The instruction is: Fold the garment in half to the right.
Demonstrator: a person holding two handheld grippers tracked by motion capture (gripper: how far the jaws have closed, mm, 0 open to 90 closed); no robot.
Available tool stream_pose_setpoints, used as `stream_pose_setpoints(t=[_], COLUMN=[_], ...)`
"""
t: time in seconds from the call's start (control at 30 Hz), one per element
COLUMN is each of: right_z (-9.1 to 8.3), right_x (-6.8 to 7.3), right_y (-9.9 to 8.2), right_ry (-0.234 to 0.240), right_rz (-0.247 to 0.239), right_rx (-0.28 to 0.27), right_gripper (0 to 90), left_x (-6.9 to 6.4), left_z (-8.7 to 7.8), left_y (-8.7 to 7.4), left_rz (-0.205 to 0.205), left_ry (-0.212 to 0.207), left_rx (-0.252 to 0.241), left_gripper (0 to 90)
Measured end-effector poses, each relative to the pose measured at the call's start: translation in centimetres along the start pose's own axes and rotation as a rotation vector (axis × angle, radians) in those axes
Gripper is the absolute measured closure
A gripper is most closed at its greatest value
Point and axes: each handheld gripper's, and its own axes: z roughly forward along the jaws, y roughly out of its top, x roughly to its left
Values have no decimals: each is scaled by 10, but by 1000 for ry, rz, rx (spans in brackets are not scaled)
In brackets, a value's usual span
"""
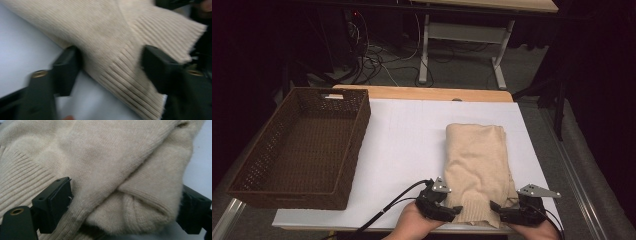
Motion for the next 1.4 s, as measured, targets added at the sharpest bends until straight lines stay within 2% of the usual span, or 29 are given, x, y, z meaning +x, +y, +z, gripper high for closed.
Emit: stream_pose_setpoints(t=[0.1, 0.2, 0.33, 0.43, 0.53, 0.77, 0.97, 1.2, 1.4], right_z=[1, 4, 10, 14, 19, 38, 56, 76, 75], right_x=[3, 5, 10, 14, 20, 37, 51, 74, 90], right_y=[2, 6, 10, 13, 17, 31, 45, 61, 61], right_ry=[31, 76, 62, 51, 48, 66, 98, 150, 181], right_rz=[-7, -11, -52, -71, -91, -138, -179, -244, -282], right_rx=[-3, -6, -27, -33, -36, -43, -37, -31, -24], right_gripper=[321, 516, 611, 628, 633, 630, 629, 628, 622], left_x=[2, 3, 9, 13, 19, 37, 45, 47, 42], left_z=[-2, -5, -14, -23, -29, -48, -67, -91, -101], left_y=[-1, 0, 1, 1, -2, -19, -32, -53, -68], left_rz=[-5, 0, 7, 24, 19, -32, -66, -113, -120], left_ry=[-24, -33, -53, -37, -24, 24, 65, 119, 141], left_rx=[-8, -18, -40, -59, -66, -83, -98, -112, -112], left_gripper=[518, 622, 657, 663, 665, 670, 671, 669, 662])
